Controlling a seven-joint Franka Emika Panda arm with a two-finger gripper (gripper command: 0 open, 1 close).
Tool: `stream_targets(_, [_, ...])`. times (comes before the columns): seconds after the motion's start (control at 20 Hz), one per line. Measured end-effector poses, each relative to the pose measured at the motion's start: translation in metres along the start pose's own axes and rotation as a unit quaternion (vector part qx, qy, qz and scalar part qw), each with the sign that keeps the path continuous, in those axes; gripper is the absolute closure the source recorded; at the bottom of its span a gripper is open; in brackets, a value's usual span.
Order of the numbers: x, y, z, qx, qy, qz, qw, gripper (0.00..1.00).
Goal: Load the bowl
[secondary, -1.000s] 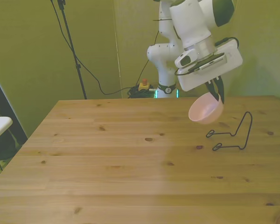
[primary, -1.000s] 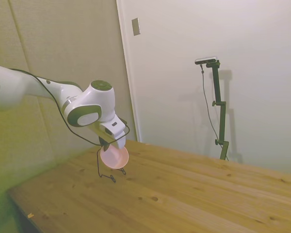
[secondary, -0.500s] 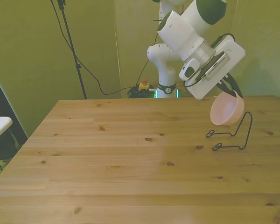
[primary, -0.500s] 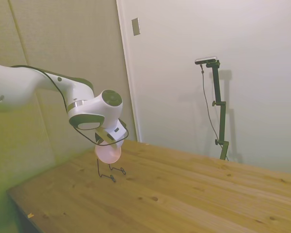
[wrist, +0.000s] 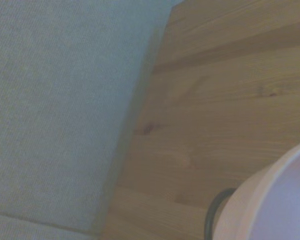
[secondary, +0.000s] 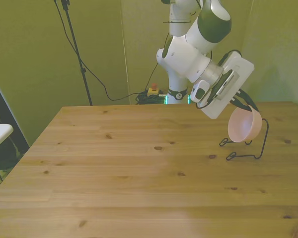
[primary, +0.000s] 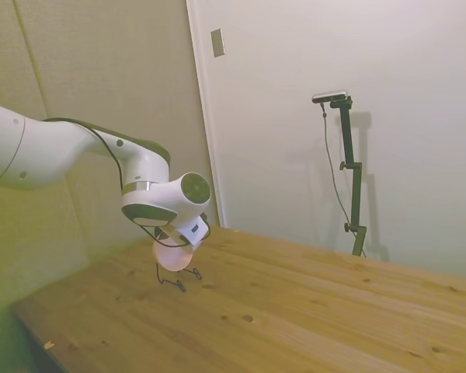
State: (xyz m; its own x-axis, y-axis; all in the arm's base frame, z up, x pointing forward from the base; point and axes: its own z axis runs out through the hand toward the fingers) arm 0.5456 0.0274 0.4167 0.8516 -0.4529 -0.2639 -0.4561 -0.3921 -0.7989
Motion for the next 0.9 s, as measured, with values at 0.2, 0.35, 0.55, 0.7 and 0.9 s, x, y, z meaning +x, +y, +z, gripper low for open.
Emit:
stream_targets(0.2, [0.002,0.006,0.004,0.017,0.001,-0.004,0.9998,1.00])
stream_targets(0.35, [0.004,0.008,0.006,0.028,0.003,-0.004,0.9996,1.00])
stream_targets(0.55, [0.006,0.009,0.012,0.040,0.006,0.001,0.9992,1.00])
stream_targets(0.7, [0.010,0.009,0.018,0.043,0.009,0.006,0.9990,1.00])
stream_targets(0.9, [0.016,0.012,0.023,0.042,0.008,0.009,0.9991,1.00])
